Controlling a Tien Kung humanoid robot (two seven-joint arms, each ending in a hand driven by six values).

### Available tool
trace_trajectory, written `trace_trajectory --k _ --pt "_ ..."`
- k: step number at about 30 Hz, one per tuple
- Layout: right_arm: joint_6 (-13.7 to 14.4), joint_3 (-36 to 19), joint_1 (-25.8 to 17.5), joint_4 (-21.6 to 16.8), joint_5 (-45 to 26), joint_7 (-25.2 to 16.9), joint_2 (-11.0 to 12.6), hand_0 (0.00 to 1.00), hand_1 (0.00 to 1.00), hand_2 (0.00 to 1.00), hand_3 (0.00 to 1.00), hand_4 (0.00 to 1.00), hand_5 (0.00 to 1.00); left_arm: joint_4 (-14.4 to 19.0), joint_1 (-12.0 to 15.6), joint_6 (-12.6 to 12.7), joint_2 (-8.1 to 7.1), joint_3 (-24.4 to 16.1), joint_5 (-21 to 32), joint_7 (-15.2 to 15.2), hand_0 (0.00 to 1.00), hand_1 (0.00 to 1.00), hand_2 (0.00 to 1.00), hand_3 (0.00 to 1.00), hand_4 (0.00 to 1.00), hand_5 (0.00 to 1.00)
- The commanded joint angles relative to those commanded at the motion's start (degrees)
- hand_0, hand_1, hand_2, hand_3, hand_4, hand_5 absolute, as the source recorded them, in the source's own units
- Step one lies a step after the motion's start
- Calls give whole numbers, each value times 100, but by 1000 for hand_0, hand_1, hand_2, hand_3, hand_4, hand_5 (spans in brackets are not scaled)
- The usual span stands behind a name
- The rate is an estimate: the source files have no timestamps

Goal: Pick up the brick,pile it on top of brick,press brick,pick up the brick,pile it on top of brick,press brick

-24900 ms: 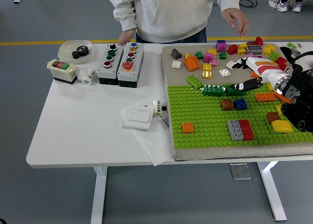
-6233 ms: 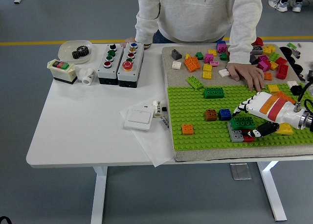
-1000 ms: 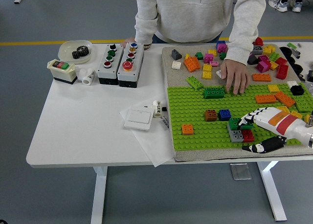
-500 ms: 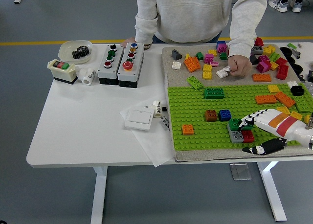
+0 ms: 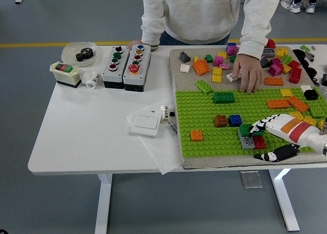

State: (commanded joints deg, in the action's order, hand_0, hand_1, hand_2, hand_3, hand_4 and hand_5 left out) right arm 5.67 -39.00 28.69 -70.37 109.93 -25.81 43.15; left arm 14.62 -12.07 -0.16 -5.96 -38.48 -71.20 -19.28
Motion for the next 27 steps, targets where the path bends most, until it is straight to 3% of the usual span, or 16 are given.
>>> trace_trajectory --k 17,21,25,26,27 --pt "60 -267 5 -145 -160 -84 50 729 698 745 685 860 577 -1 -10 0 -6 18 38 4 761 751 763 598 666 596" --pt "288 -248 123 4 -370 -38 -49 719 687 736 676 860 577 2 -10 -3 -9 35 64 3 761 753 763 598 666 596" --pt "696 -143 421 345 -756 114 -305 719 687 736 676 860 577 6 -3 -8 -10 42 82 3 761 753 763 598 666 596" --pt "829 -100 549 496 -875 165 -431 717 679 728 679 854 498 8 -1 -13 -11 44 85 1 760 751 762 599 666 596" --pt "905 -81 621 607 -933 189 -503 717 679 728 679 854 498 9 1 -15 -12 45 86 0 760 751 762 599 666 596"
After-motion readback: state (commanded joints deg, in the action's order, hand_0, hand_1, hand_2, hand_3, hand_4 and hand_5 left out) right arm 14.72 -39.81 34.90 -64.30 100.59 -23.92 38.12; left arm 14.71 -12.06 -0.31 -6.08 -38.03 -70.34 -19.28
